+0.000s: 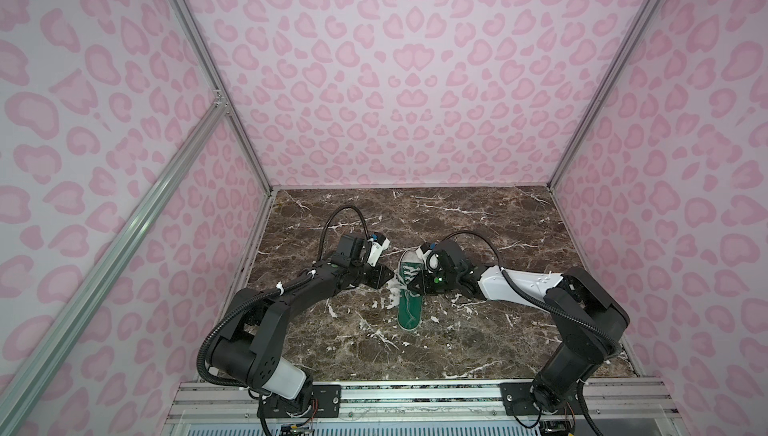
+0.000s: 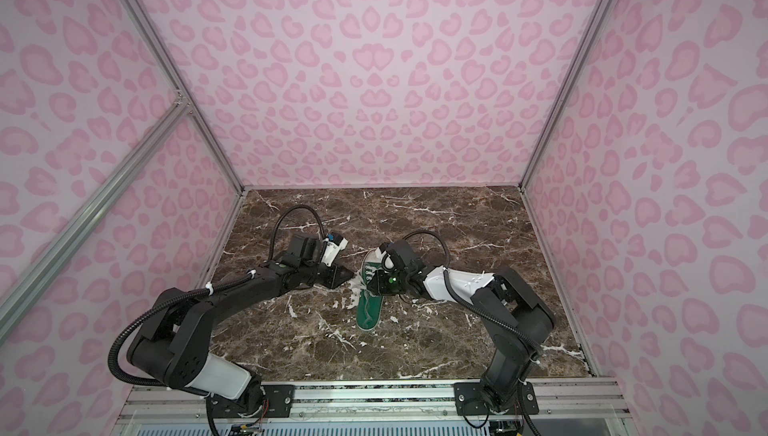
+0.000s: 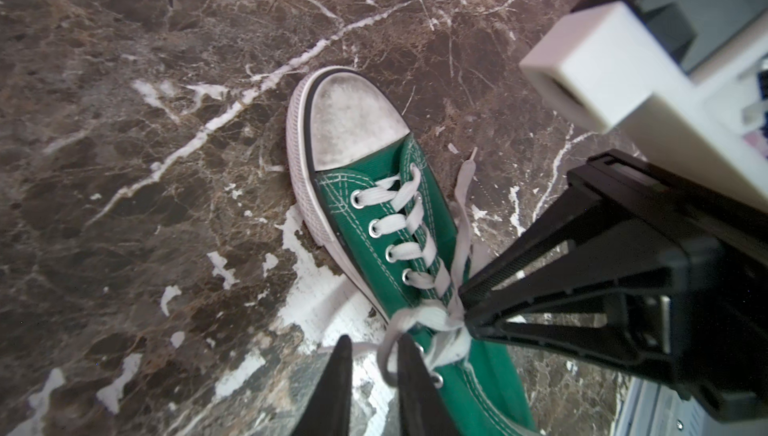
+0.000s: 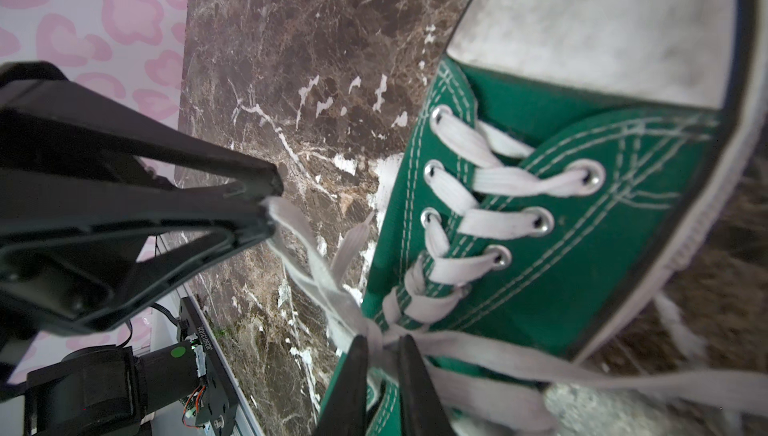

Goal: Tie the shoes

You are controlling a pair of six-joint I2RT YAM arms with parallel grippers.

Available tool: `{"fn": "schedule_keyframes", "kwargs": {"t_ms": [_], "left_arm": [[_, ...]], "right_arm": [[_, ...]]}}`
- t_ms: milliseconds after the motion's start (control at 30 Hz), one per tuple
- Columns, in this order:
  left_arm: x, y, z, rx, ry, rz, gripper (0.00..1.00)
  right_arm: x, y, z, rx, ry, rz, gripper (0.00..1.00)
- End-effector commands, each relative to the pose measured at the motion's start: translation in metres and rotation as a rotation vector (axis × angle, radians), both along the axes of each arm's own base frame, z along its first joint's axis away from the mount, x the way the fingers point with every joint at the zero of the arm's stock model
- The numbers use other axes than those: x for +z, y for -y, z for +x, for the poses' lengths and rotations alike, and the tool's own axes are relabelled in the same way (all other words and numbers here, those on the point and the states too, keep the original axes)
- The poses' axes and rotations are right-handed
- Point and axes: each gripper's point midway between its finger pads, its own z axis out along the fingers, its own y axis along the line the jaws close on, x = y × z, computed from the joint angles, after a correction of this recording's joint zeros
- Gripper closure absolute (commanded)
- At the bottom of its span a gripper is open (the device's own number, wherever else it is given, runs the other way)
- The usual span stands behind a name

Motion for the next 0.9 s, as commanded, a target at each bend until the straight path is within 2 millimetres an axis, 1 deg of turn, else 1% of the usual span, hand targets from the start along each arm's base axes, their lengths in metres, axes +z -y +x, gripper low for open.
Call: {"fn": "schedule_keyframes", "kwargs": {"t_ms": [0, 67, 267, 333, 400, 433, 500, 667, 800, 833, 867], "left_arm": [[0.012, 0.008, -0.007, -0.057, 0.023, -0.058, 0.68], [0.012, 0.007, -0.006, -0.050, 0.030, -0.053, 0.65], [0.009, 0.012, -0.011, -0.051, -0.015, -0.094, 0.65], [0.008, 0.011, -0.014, -0.046, -0.018, -0.103, 0.59], [0.007, 0.011, -0.016, -0.040, -0.020, -0.120, 0.58], [0.007, 0.012, -0.017, -0.040, -0.022, -0.128, 0.58], [0.004, 0.013, -0.018, -0.037, -0.037, -0.134, 0.62], [0.000, 0.013, -0.019, -0.020, -0.049, -0.143, 0.62], [0.000, 0.011, -0.015, -0.006, -0.036, -0.129, 0.85], [0.000, 0.009, -0.012, 0.005, -0.027, -0.111, 0.90], [0.000, 0.007, -0.010, 0.010, -0.019, -0.091, 0.92]], "right_arm": [[0.002, -0.002, -0.003, 0.007, -0.011, 0.003, 0.83], [0.001, -0.002, -0.003, 0.008, -0.010, 0.002, 0.83], [-0.002, -0.004, -0.002, 0.017, -0.015, -0.002, 0.83], [-0.004, -0.003, -0.003, 0.018, -0.016, -0.010, 0.83], [-0.005, -0.003, -0.003, 0.015, -0.017, -0.006, 0.83], [-0.005, -0.003, -0.003, 0.015, -0.018, -0.004, 0.83], [-0.006, -0.004, -0.003, 0.016, -0.019, -0.006, 0.83], [-0.007, -0.004, -0.003, 0.018, -0.019, -0.010, 0.83], [-0.009, -0.002, -0.004, 0.021, -0.020, -0.017, 0.83], [-0.009, -0.002, -0.004, 0.019, -0.022, -0.018, 0.83], [-0.009, -0.002, -0.004, 0.018, -0.020, -0.019, 0.83]]}}
